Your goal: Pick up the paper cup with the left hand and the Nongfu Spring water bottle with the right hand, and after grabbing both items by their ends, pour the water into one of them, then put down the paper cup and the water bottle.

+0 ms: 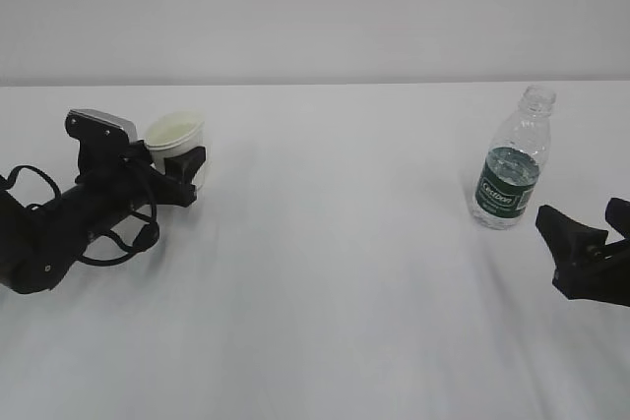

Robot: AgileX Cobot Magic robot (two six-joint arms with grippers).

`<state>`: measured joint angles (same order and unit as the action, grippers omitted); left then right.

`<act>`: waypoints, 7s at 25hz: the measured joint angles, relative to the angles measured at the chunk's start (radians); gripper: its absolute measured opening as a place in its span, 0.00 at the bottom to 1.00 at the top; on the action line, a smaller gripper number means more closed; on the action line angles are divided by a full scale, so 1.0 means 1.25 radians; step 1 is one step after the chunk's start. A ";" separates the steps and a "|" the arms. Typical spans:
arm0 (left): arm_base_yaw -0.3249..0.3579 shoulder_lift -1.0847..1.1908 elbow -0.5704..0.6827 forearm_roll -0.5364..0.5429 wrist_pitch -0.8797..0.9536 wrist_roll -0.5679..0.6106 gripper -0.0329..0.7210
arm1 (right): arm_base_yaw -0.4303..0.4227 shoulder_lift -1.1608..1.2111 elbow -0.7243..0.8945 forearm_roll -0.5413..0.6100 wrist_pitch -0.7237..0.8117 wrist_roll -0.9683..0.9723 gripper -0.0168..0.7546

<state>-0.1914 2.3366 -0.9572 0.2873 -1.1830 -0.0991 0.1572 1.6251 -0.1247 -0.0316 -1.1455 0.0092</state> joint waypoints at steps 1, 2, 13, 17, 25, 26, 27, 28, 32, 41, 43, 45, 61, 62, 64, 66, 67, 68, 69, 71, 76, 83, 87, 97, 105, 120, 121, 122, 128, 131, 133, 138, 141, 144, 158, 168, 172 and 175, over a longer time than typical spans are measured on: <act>0.000 0.000 0.000 0.000 0.000 0.000 0.66 | 0.000 0.000 0.000 0.000 0.000 0.000 0.78; 0.000 0.000 0.000 0.000 0.000 0.000 0.67 | 0.000 0.000 0.000 0.000 0.000 0.000 0.78; 0.000 0.000 0.000 0.000 0.006 0.000 0.74 | 0.000 0.000 0.000 0.000 0.000 0.001 0.78; 0.000 0.004 0.000 0.000 0.018 0.000 0.80 | 0.000 0.000 0.000 -0.002 0.000 0.001 0.78; 0.000 0.007 0.000 0.000 0.020 0.000 0.86 | 0.000 0.000 0.000 -0.002 0.000 0.001 0.78; 0.000 0.007 0.000 0.001 0.020 0.000 0.87 | 0.000 0.000 0.000 -0.002 0.000 0.003 0.78; 0.000 0.007 0.000 0.003 0.020 0.000 0.87 | 0.000 0.000 0.000 -0.002 0.000 0.003 0.78; 0.000 0.007 0.002 0.006 0.020 0.000 0.87 | 0.000 0.000 0.000 -0.002 0.000 0.003 0.78; 0.000 0.005 0.021 0.011 0.020 0.000 0.87 | 0.000 0.000 0.000 -0.002 0.000 0.003 0.78; 0.000 -0.043 0.075 0.011 0.022 0.000 0.88 | 0.000 0.000 0.000 -0.002 0.000 0.003 0.78; 0.000 -0.053 0.090 0.011 0.022 0.000 0.88 | 0.000 0.000 0.000 -0.002 0.000 0.003 0.78; 0.000 -0.062 0.103 0.011 0.022 0.000 0.88 | 0.000 0.000 0.000 -0.002 0.000 0.003 0.78; 0.000 -0.203 0.244 -0.068 0.022 0.000 0.84 | 0.000 -0.026 0.026 -0.033 0.000 0.021 0.78; 0.000 -0.216 0.256 -0.069 0.022 0.000 0.83 | 0.000 -0.039 0.026 -0.033 0.000 0.021 0.78; 0.000 -0.248 0.283 -0.071 0.022 0.002 0.83 | 0.000 -0.067 0.026 -0.038 0.000 0.026 0.78; 0.000 -0.279 0.308 -0.071 0.022 0.002 0.83 | 0.000 -0.104 0.027 -0.040 0.000 0.043 0.78; 0.000 -0.297 0.322 -0.071 0.022 0.002 0.83 | 0.000 -0.122 0.028 -0.040 0.000 0.049 0.78; 0.000 -0.315 0.333 -0.071 0.022 0.002 0.83 | 0.000 -0.137 0.028 -0.040 0.000 0.057 0.78; 0.000 -0.332 0.346 -0.071 0.022 0.002 0.83 | 0.000 -0.154 0.029 -0.041 0.000 0.064 0.78; 0.000 -0.380 0.373 -0.072 0.022 0.002 0.82 | 0.000 -0.190 0.030 -0.041 0.006 0.074 0.78; 0.000 -0.508 0.433 -0.098 0.022 0.002 0.82 | 0.000 -0.301 0.030 -0.041 0.090 0.081 0.78; 0.000 -0.662 0.470 -0.110 0.040 0.002 0.82 | 0.000 -0.468 0.034 -0.036 0.253 0.081 0.78; 0.000 -0.764 0.470 -0.128 0.115 0.002 0.81 | 0.000 -0.560 0.013 -0.036 0.372 0.081 0.78; 0.000 -1.071 0.477 -0.178 0.430 0.000 0.81 | 0.000 -0.744 -0.134 -0.041 0.746 0.081 0.78; 0.000 -1.347 0.479 -0.220 0.718 0.000 0.81 | 0.000 -0.883 -0.229 -0.054 1.047 0.078 0.78; 0.000 -1.672 0.354 -0.220 1.255 0.000 0.77 | 0.000 -1.137 -0.331 -0.056 1.480 0.078 0.78; 0.000 -1.679 0.337 -0.220 1.296 0.000 0.77 | 0.000 -1.150 -0.338 -0.056 1.518 0.078 0.78; 0.000 -1.684 0.319 -0.220 1.340 0.000 0.77 | 0.000 -1.165 -0.345 -0.056 1.549 0.078 0.78; 0.000 -1.697 0.246 -0.236 1.599 0.000 0.77 | 0.000 -1.233 -0.384 -0.056 1.725 0.078 0.78; 0.000 -1.713 0.241 -0.240 1.700 0.000 0.77 | 0.000 -1.259 -0.386 -0.053 1.806 0.078 0.78; 0.000 -1.734 0.240 -0.245 1.734 0.000 0.77 | 0.000 -1.277 -0.387 -0.047 1.848 0.078 0.78; 0.000 -1.807 0.238 -0.250 1.803 0.000 0.75 | 0.000 -1.314 -0.389 -0.042 1.900 0.078 0.78; 0.000 -1.850 0.238 -0.250 1.852 0.000 0.73 | 0.000 -1.314 -0.390 -0.054 1.903 0.078 0.78; 0.000 -1.866 0.238 -0.250 1.882 0.000 0.72 | 0.000 -1.314 -0.390 -0.080 1.903 0.078 0.78; 0.000 -1.866 0.296 -0.230 1.919 0.000 0.71 | 0.000 -1.315 -0.331 -0.114 1.922 0.077 0.78; 0.000 -1.866 0.314 -0.212 1.896 0.000 0.71 | 0.000 -1.315 -0.308 -0.123 1.859 0.077 0.78; 0.000 -1.866 0.326 -0.204 1.866 0.000 0.71 | 0.000 -1.315 -0.298 -0.123 1.844 0.077 0.78; 0.000 -1.866 0.337 -0.203 1.846 0.000 0.71 | 0.000 -1.315 -0.298 -0.123 1.840 0.077 0.78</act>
<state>-0.1914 0.0036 -0.5360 0.0340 1.1250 -0.0988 0.1572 -0.0187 -0.4977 -0.1852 1.1545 0.1049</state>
